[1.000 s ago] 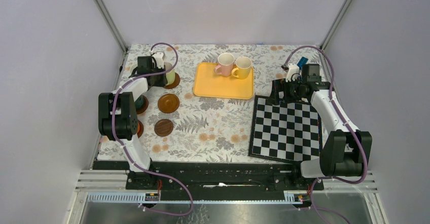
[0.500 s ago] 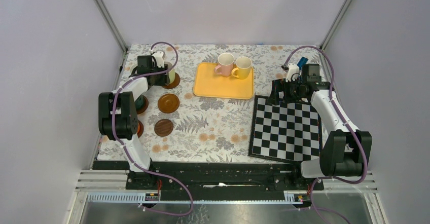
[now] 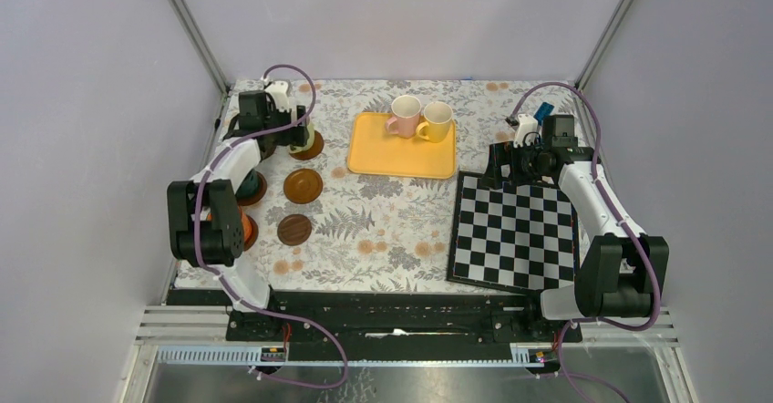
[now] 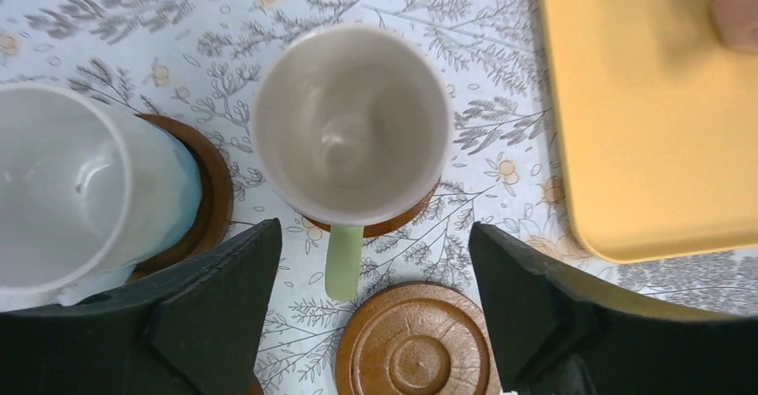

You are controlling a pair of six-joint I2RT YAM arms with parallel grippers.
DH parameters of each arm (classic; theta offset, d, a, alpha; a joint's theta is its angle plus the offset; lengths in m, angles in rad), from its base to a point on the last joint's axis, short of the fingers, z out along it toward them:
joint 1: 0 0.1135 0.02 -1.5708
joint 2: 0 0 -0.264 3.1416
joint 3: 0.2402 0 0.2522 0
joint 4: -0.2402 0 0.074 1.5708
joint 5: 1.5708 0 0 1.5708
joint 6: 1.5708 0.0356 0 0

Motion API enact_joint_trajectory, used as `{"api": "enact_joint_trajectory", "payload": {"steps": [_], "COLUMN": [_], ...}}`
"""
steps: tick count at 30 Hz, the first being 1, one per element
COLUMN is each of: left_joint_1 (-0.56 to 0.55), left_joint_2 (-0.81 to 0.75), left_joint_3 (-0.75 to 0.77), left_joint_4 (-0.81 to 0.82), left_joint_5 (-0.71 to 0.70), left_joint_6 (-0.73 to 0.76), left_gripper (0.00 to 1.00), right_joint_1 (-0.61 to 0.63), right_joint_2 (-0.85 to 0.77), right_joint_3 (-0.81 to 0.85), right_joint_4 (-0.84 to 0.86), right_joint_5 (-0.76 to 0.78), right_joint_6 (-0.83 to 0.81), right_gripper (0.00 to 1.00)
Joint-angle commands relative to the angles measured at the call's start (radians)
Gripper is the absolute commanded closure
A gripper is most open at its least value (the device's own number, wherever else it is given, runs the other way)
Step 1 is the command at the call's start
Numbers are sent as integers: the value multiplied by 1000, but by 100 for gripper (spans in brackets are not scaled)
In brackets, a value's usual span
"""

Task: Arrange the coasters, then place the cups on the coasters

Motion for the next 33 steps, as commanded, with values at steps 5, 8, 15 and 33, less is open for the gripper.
{"api": "enact_joint_trajectory", "payload": {"steps": [5, 8, 15, 33], "left_joint_1": [-42, -100, -268, -500], "left_joint_2": [-148, -162, -134, 296], "left_joint_3": [115, 150, 181, 477], "left_joint_4": [-64, -105, -143, -132], "left_joint_5": [-10, -12, -62, -116], "left_joint_6": [7, 19, 31, 60], "left_gripper": [12, 12, 12, 21], "right_joint_1": [8, 9, 8, 8], "right_joint_2": [-15, -16, -32, -38], "right_joint_3": [6, 9, 8, 44], "right_joint_4": [-3, -8, -17, -37], "right_joint_5": [-24, -42, -49, -57], "right_joint_6": [0, 1, 1, 54], "right_gripper": [2, 2, 2, 2]}}
